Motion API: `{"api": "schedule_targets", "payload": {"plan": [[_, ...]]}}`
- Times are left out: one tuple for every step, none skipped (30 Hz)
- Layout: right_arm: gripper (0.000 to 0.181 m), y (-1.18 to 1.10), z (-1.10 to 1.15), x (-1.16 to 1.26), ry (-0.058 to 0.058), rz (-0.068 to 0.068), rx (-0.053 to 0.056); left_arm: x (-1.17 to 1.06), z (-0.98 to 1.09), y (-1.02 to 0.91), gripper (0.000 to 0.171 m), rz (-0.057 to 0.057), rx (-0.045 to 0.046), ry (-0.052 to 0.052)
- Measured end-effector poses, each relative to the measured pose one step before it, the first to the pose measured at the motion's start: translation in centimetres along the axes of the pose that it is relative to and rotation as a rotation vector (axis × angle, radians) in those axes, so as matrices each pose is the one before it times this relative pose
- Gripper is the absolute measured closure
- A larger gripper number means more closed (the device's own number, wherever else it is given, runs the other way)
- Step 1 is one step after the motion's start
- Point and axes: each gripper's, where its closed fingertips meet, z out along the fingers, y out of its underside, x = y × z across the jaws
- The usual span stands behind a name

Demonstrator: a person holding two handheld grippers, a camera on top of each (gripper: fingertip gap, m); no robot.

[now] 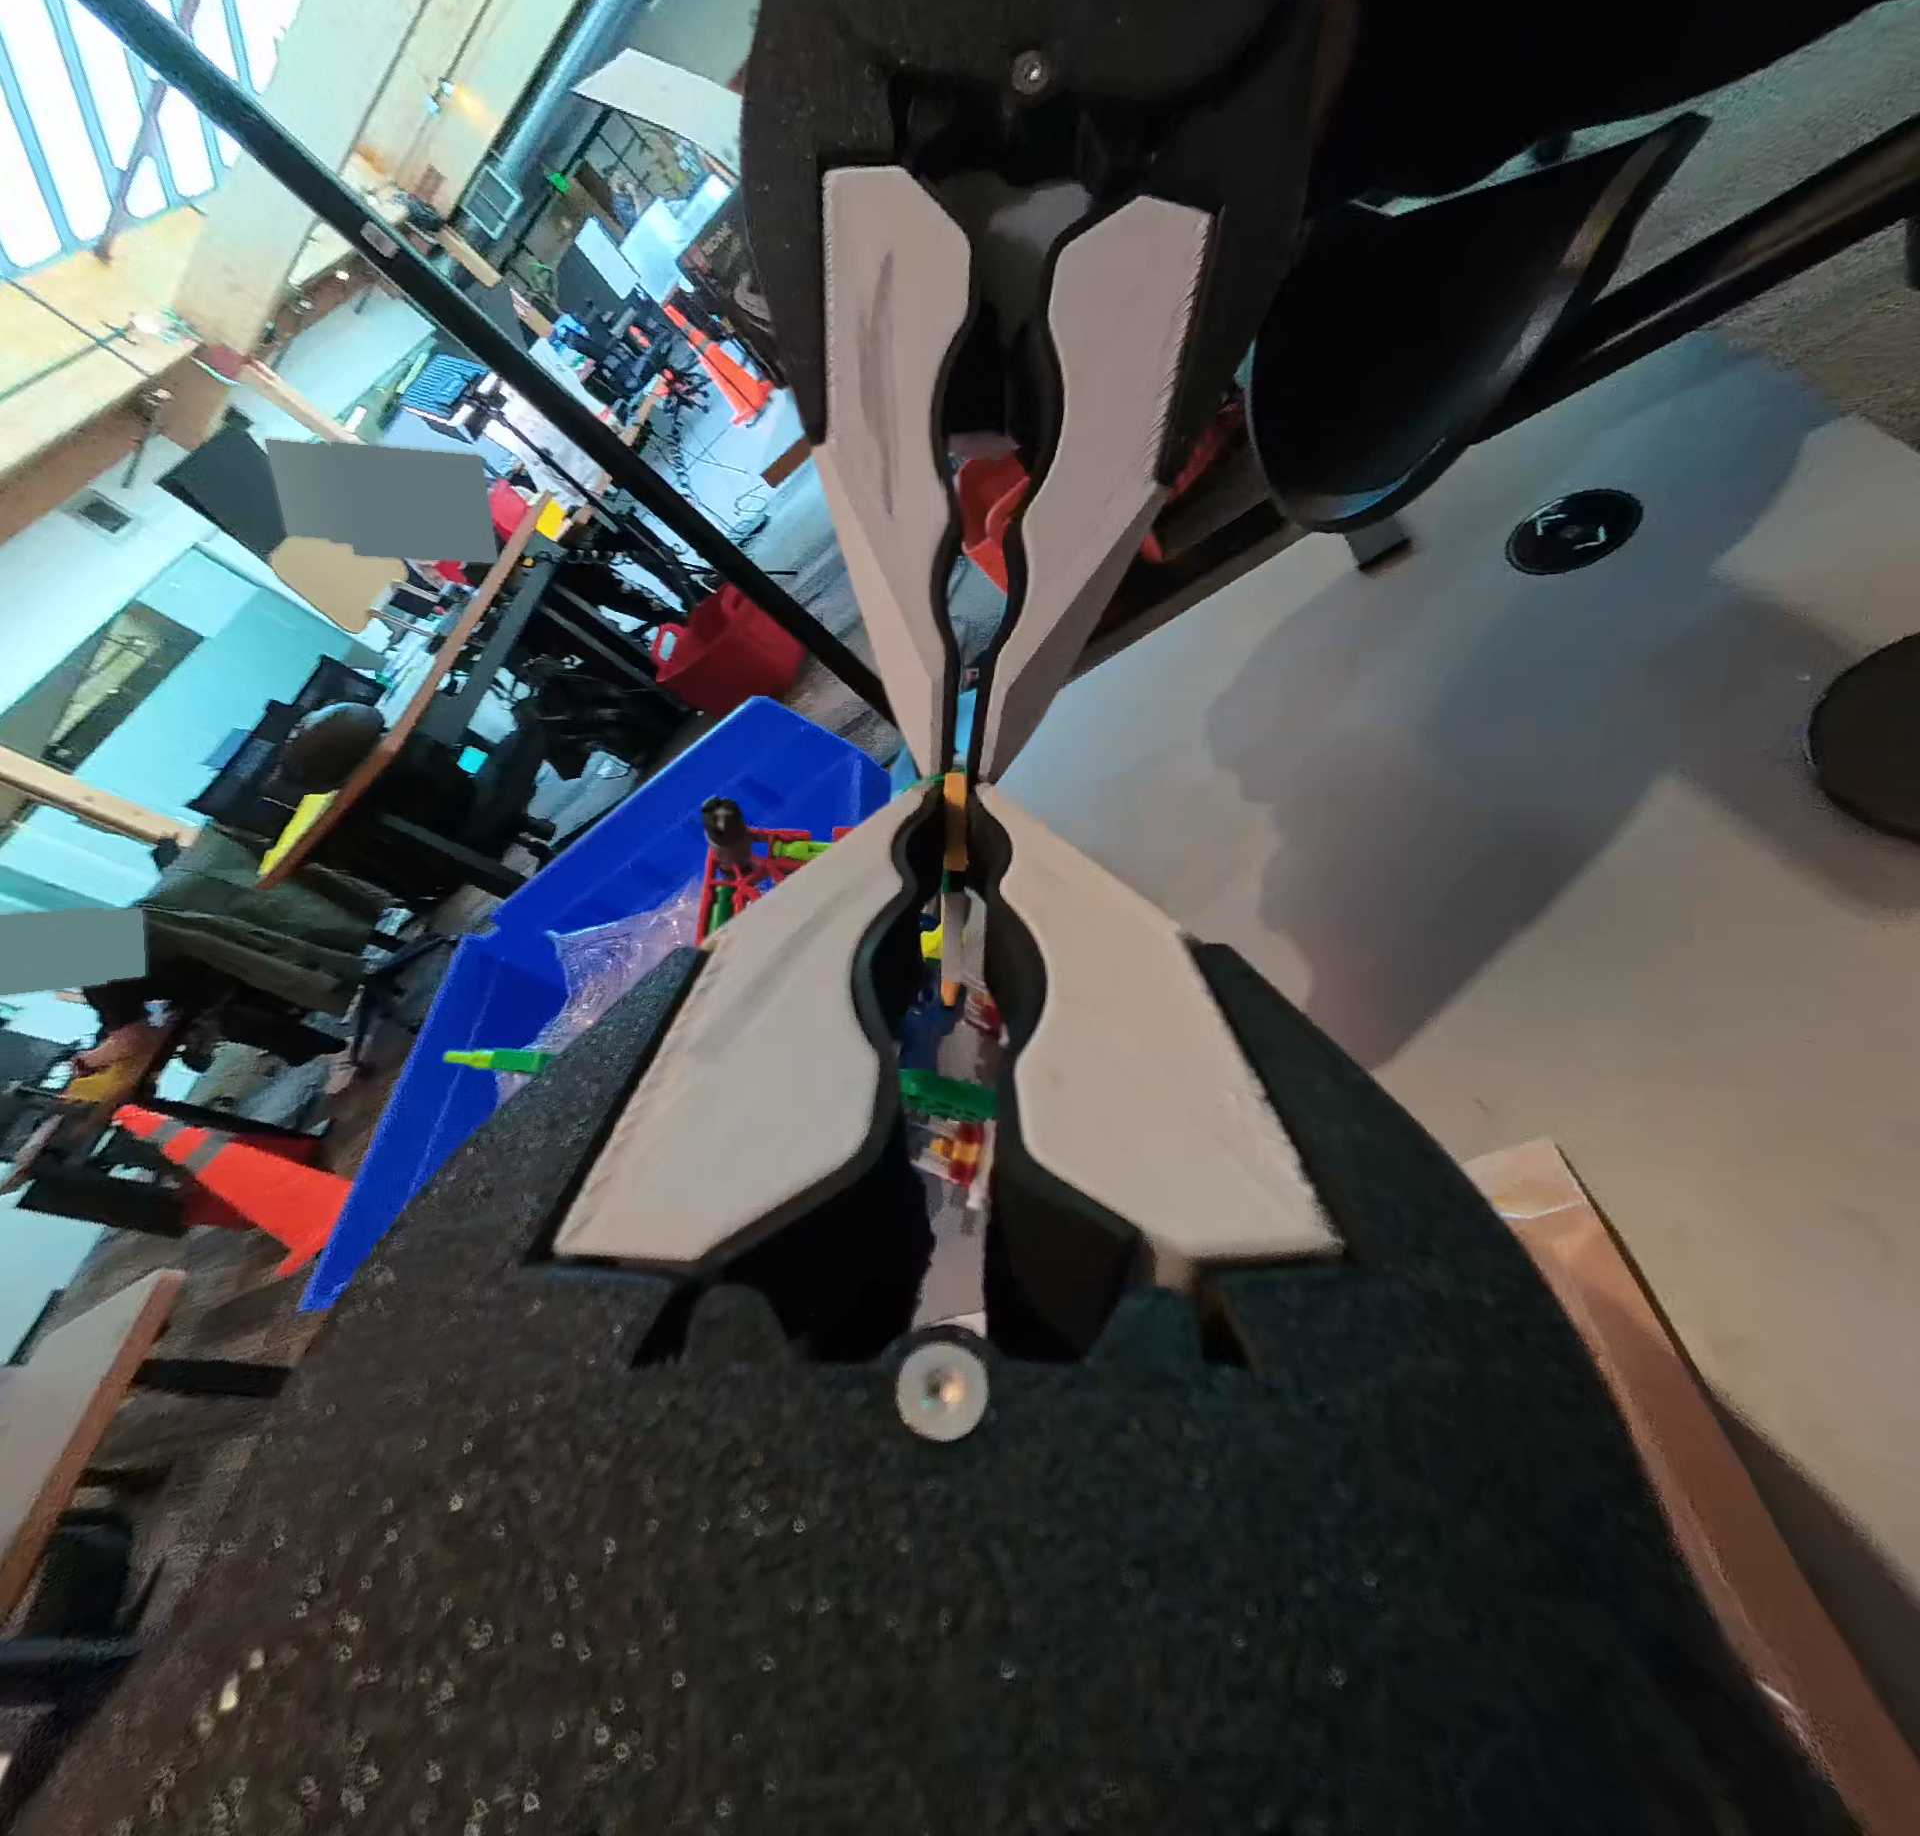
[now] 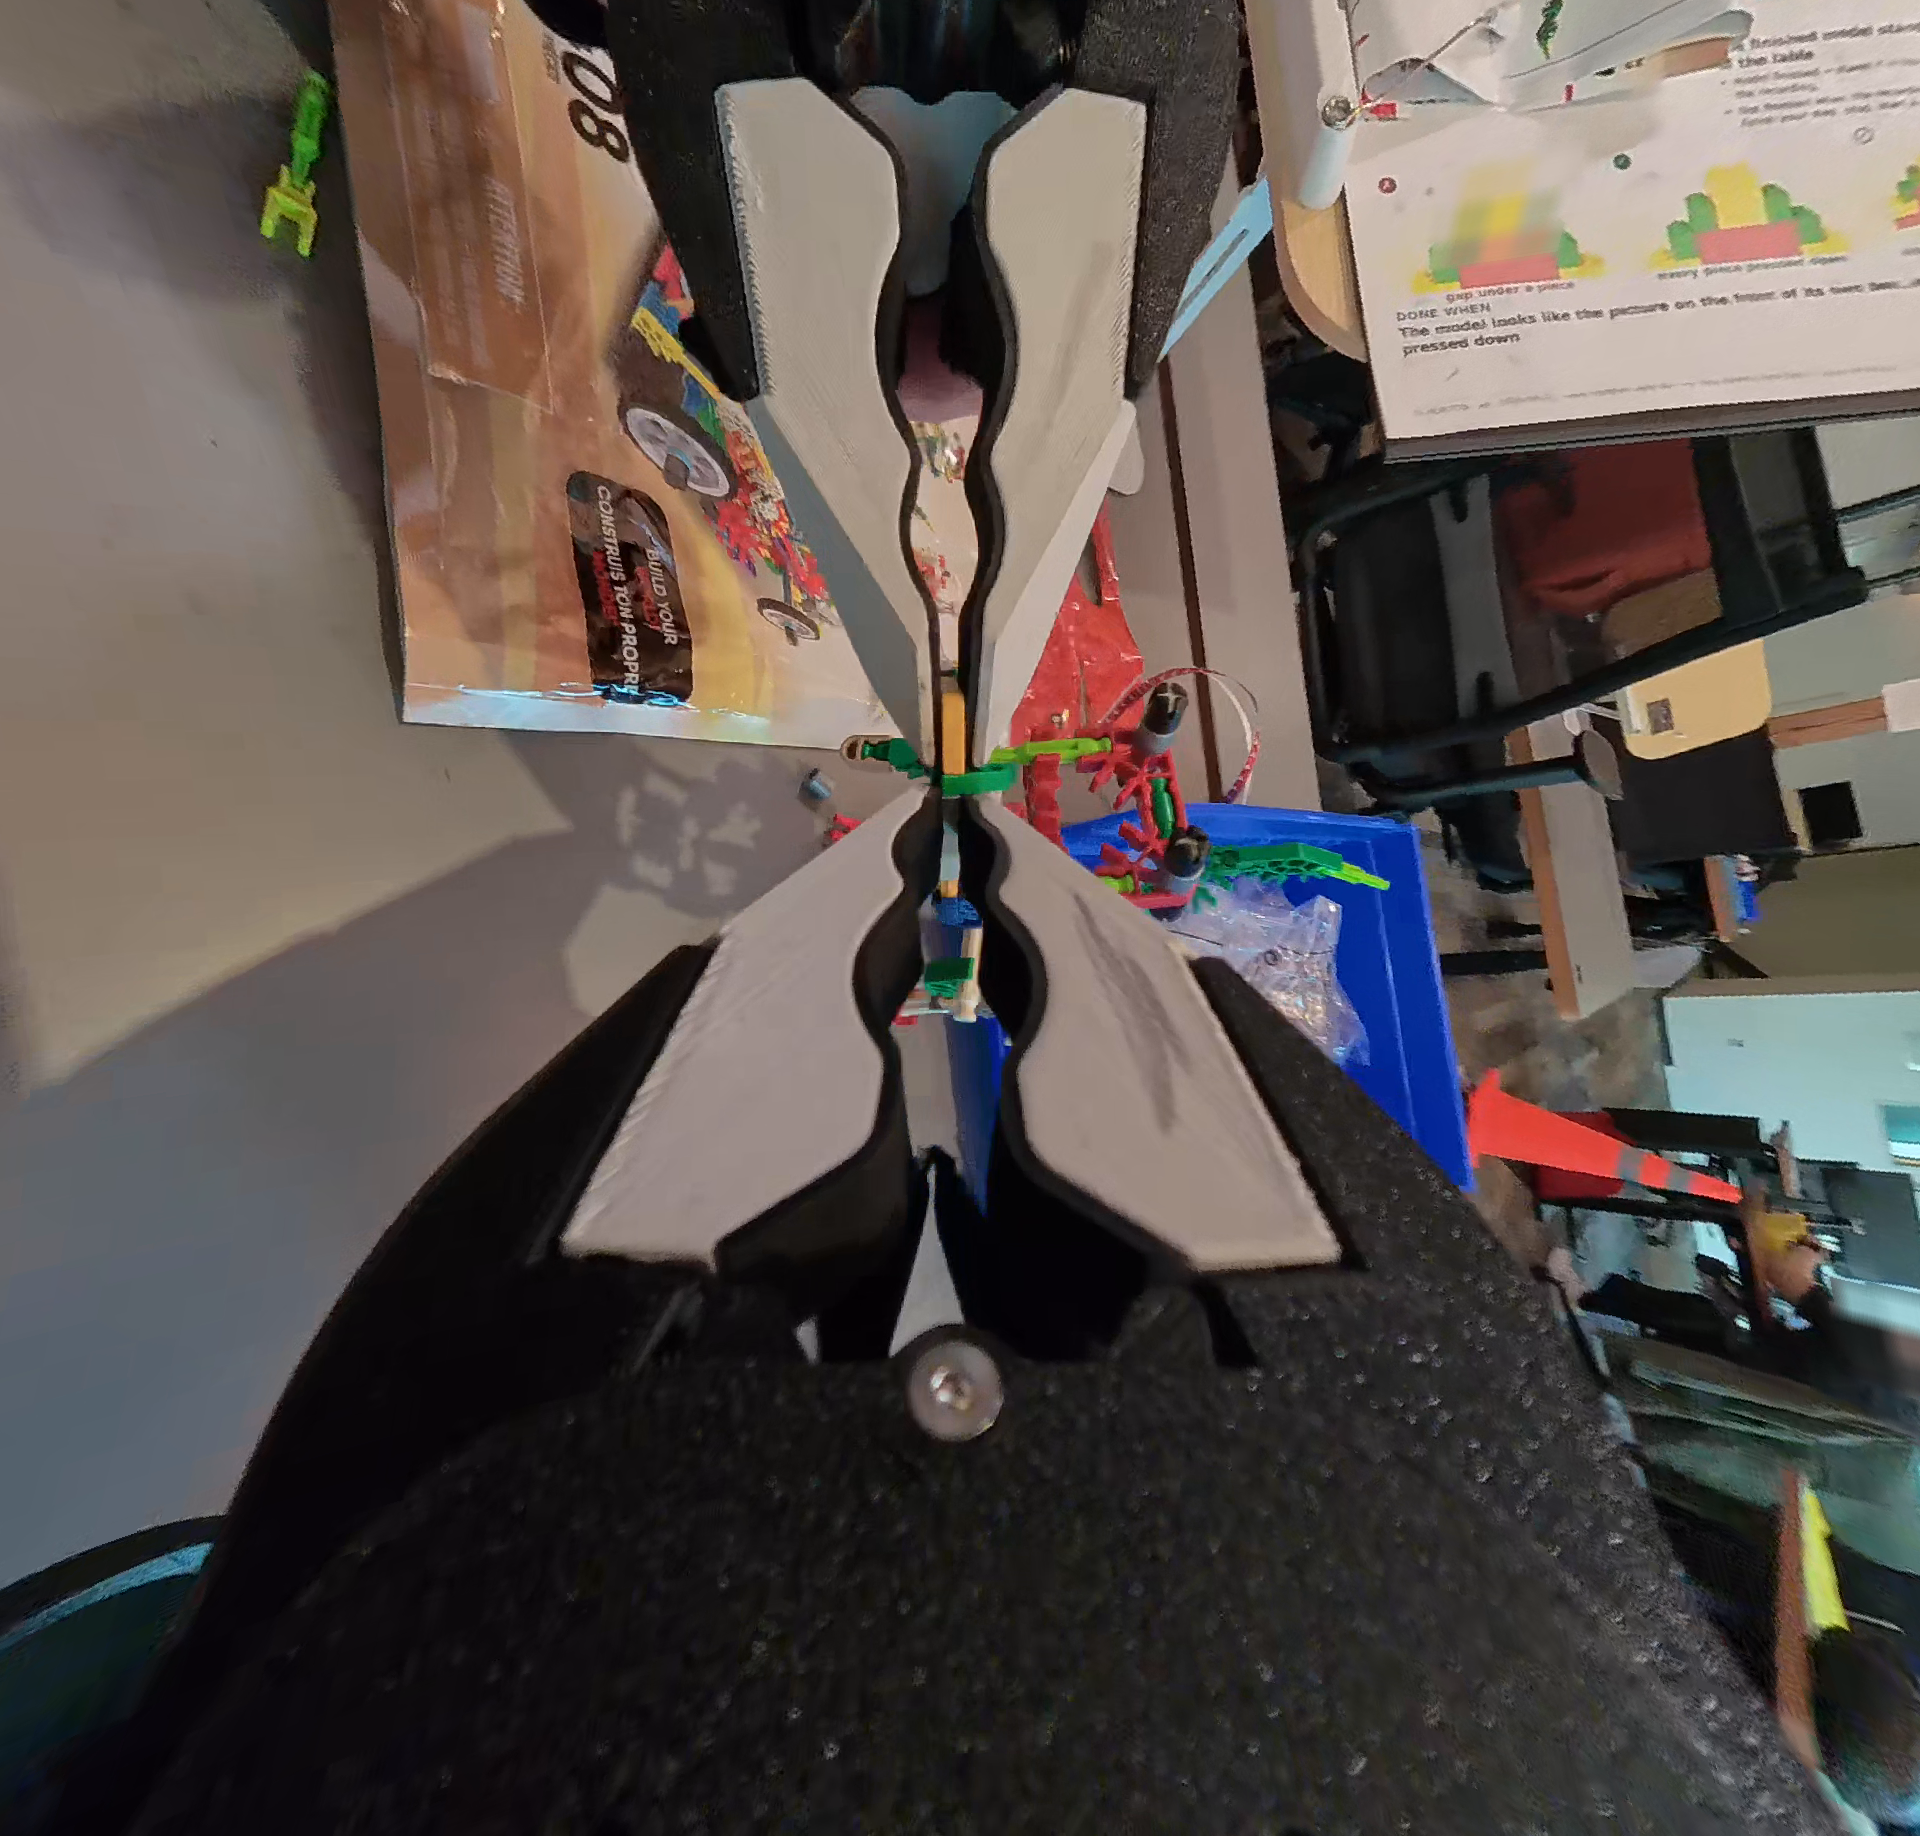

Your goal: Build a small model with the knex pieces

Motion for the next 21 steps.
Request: {"api": "schedule_targets", "payload": {"plan": [[0.181,0.095,0.064,-0.199,-0.0206,0.0099,0.0102,0.183,0.052,0.099,0.171,-0.0188,-0.00259,0.0287],[0.181,0.075,0.042,-0.055,-0.0148,0.0187,0.0127,0.076,0.055,0.038,0.171,-0.0371,0.01007,0.0199],[0.181,0.112,0.074,-0.1,-0.0121,0.0078,0.0028,0.045,0.055,0.089,0.171,-0.0202,0.01011,0.0065],[0.181,0.124,0.09,-0.2,-0.0107,-0.0086,-0.0045,0.224,0.068,0.169,0.171,-0.0071,-0.00634,0.013],[0.181,0.021,0.059,0.06,0.0018,0.0063,0.0048,-0.041,-0.018,0.08,0.171,-0.0109,-0.0053,0.0047],[0.181,-0.073,0.006,0.187,0.0046,0.0181,0.0117,-0.2,-0.121,-0.08,0.171,-0.0142,0.0113,0.0021],[0.181,-0.143,-0.039,0.156,0.0059,0.014,0.007,-0.161,-0.161,-0.131,0.171,-0.0242,0.01847,0.0061],[0.18,-0.219,-0.083,0.127,0.0234,-0.0178,0.002,-0.104,-0.187,-0.184,0.171,-0.0042,0.01652,0.0018],[0.18,-0.203,-0.115,0.149,0.0279,-0.029,0.0031,-0.102,-0.146,-0.181,0.171,0.0144,0.00805,-0.0081],[0.179,-0.068,-0.046,0.104,0.0116,-0.0051,0.0103,-0.073,-0.063,-0.096,0.171,0.0024,-0.00216,-0.0034],[0.178,0.106,0.062,-0.025,-0.0053,0.0114,0.0093,0.027,-0.026,0.032,0.171,-0.0037,-0.00702,0.0072],[0.177,0.269,0.075,0.013,-0.0022,0.0047,-0.0007,-0.04,-0.036,0.011,0.171,0.0023,-0.0002,-0.0019],[0.176,0.055,-0.047,-0.039,-0.0003,-0.0049,0.0076,-0.075,-0.03,0.033,0.171,-0.0078,0.00198,-0.001],[0.177,-0.04,-0.089,-0.03,-0.0014,-0.0007,0.0072,0.019,-0.038,0.018,0.171,-0.0102,0.0045,0.0062],[0.179,-0.007,-0.031,0.077,0.0025,0.0025,0.0019,0.019,0.002,0.009,0.171,-0.003,0.00189,0.0023],[0.179,-0.047,0.017,0.067,0.0017,0.0012,0.005,-0.037,0.042,-0.034,0.171,-0.0028,0.00217,-0.0036],[0.179,0.013,0.032,-0.032,-0.0048,0.0021,0.0025,0.016,0.014,-0.005,0.171,-0.005,0.00044,0.0036],[0.179,0.044,0.035,-0.012,-0.006,0.0099,-0.0013,0.016,0.011,0.068,0.171,-0.0036,-0.00217,0.0034],[0.18,-0.065,-0.019,0.076,0.0001,0.0066,0.0037,-0.049,-0.005,-0.032,0.171,-0.0067,0.00568,-0.0012],[0.18,-0.078,-0.04,-0.02,-0.0096,0.0118,0.0088,0.018,-0.028,-0.092,0.171,-0.0136,0.0097,0.0057],[0.18,0.006,-0.006,-0.043,-0.0139,0.0225,0.0072,0.075,-0.003,0.005,0.171,-0.0073,0.00074,0.0081]]}}
